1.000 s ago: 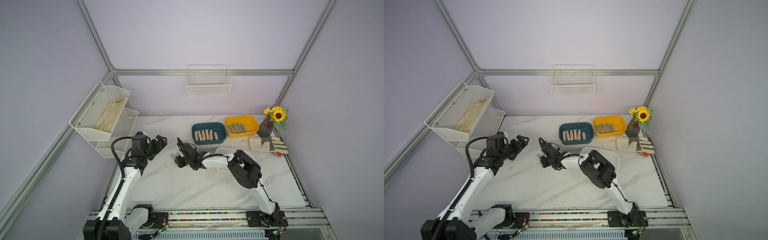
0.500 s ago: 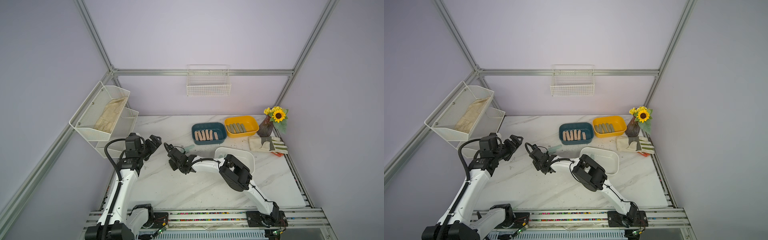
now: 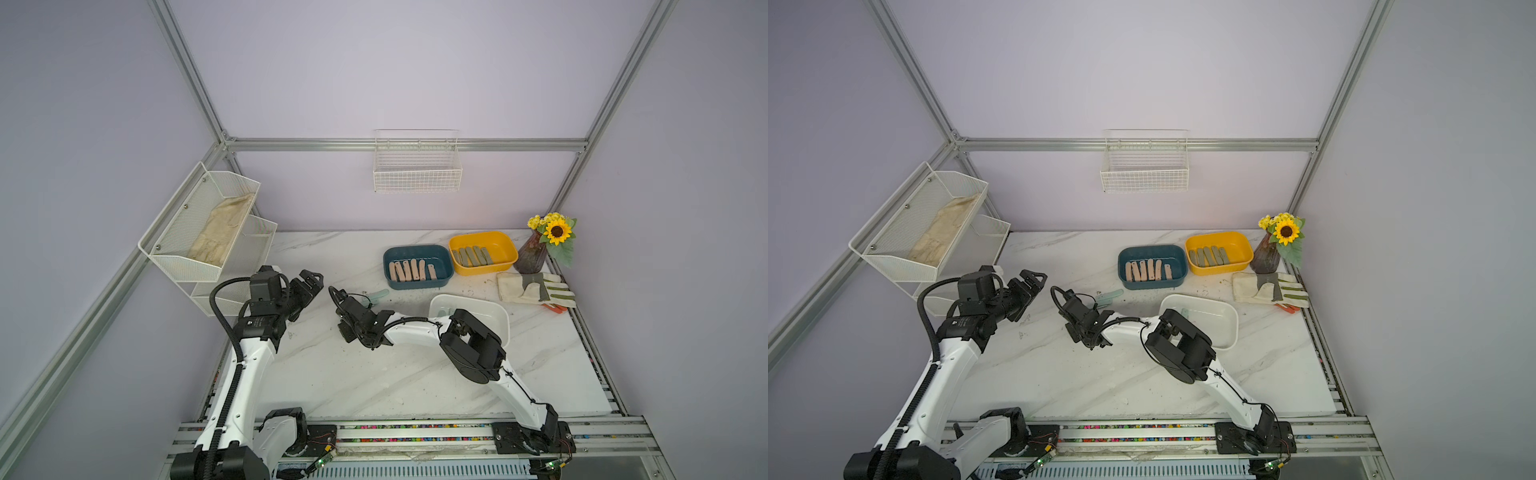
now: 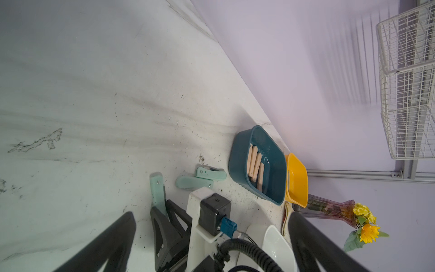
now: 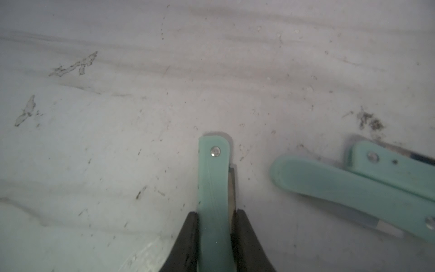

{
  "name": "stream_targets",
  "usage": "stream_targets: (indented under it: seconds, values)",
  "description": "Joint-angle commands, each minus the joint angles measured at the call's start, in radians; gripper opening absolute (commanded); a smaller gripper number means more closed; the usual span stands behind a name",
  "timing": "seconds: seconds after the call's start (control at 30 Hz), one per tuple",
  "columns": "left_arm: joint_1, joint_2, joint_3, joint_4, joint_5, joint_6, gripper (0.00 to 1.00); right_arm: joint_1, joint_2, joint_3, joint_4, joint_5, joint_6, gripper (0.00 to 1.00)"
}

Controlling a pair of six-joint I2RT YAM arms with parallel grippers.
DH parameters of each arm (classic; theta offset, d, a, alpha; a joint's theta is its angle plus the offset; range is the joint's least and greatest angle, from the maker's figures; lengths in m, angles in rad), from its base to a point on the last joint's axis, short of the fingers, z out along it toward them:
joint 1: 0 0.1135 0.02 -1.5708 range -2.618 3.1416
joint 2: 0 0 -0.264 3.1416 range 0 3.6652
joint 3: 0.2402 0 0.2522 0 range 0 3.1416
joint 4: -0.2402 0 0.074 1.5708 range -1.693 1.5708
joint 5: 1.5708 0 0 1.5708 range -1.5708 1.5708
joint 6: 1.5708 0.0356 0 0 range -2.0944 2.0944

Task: Place the fruit knives into the storage box by color
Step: Pick up the fruit knife from the center of the board.

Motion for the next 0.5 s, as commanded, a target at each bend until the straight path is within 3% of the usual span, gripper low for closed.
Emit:
stream_targets:
  seconds: [0.0, 0.47]
  values:
    - [0.006, -0.028, 0.004, 0.025, 0.054, 0.0, 0.99, 0.005, -0.061, -0.067, -0.072, -0.068, 0.053, 0.21]
    - [-0.028, -0.066, -0.107, 0.085, 0.194, -0.09, 1.0, -0.003, -0.27, -0.236, 0.0, -0.034, 0.151, 0.21]
